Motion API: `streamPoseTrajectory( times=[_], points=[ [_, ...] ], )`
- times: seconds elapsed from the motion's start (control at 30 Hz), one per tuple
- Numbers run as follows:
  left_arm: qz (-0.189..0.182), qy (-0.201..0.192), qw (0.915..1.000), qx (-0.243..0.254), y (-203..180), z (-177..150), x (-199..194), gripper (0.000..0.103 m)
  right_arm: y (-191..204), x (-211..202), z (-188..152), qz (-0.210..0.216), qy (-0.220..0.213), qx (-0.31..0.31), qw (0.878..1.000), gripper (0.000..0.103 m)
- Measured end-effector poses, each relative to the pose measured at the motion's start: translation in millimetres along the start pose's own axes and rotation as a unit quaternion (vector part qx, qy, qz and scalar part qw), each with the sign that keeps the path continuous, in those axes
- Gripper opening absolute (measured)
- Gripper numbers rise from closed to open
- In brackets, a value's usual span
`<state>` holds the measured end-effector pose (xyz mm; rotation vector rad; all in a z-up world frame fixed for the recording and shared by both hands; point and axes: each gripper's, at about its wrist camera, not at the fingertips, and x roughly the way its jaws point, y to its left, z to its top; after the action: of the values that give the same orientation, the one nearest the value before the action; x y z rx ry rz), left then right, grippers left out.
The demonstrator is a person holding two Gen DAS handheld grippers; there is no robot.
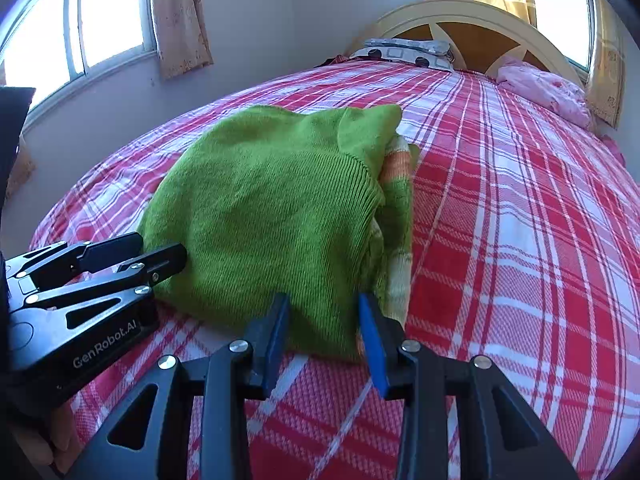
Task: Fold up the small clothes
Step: 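Release the folded sweater with both grippers and pull back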
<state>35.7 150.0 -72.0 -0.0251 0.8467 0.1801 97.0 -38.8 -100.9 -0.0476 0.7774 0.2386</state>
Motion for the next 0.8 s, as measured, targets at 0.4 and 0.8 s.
streamPoseTrajectory(
  times=[0.4, 0.8],
  points=[
    [-0.023, -0.013, 0.9996, 0.009, -0.1, -37.4, -40.4, 0.073, -3.6, -71.9, -42.1, -0.002, -0.041, 0.054, 0.998, 0.065],
    [-0.032, 0.002, 0.9995, 0.004, 3.6, -68.8, -73.3, 0.077, 2.2, -107.3, -69.7, -0.018, -0.033, 0.079, 0.996, 0.065]
  ],
)
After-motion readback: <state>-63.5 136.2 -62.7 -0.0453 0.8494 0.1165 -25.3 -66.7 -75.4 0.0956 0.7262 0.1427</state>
